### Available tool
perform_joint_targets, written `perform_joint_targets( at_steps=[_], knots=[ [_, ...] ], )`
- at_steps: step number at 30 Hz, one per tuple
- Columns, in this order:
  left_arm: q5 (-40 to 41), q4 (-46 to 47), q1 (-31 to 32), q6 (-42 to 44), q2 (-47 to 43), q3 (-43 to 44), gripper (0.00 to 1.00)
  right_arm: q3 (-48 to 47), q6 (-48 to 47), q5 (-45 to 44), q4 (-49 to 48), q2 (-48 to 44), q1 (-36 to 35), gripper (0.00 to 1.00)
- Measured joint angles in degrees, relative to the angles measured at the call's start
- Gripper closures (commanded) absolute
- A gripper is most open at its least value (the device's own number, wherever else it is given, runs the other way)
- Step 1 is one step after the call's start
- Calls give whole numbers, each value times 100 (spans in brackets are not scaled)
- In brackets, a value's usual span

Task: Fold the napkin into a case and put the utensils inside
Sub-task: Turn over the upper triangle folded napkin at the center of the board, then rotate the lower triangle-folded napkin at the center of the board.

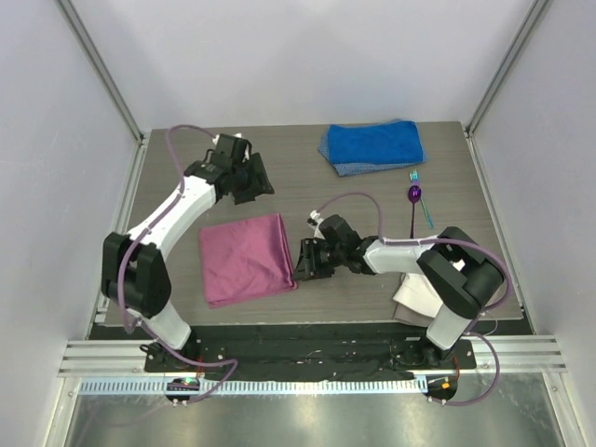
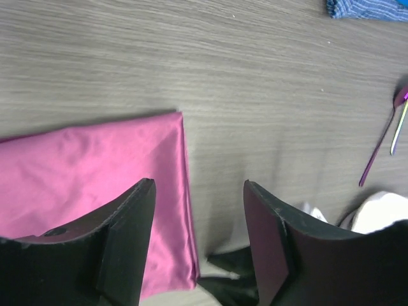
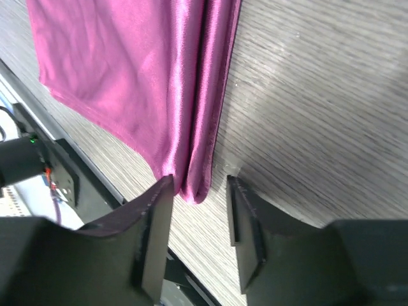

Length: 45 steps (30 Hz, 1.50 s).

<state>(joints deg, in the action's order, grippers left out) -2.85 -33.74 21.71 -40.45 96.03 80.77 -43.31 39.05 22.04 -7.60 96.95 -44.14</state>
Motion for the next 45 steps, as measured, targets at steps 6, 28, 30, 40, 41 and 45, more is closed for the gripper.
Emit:
perform_joint_targets(
  at_steps=[6,28,30,40,41,45],
  knots=[
    [-173,-208,-9,212,-728,-306,45,-343,-334,-201,632,-15,4,48],
    [-660,190,129,-278,-2133,-2476,44,-566,-313,-863,249,275,-514,49],
    [-656,168,129,-278,-2159,-2476,44,-566,-323,-1047,278,243,-608,49],
    [-595,57,129,-284,-2295,-2514,44,-590,-428,-2197,533,155,-1067,70],
    [-590,50,129,-284,-2334,-2531,44,-595,-426,-2273,581,153,-1075,71],
    [-568,-11,129,-284,-2455,-2573,44,-605,-455,-2424,658,149,-1078,89]
  ],
)
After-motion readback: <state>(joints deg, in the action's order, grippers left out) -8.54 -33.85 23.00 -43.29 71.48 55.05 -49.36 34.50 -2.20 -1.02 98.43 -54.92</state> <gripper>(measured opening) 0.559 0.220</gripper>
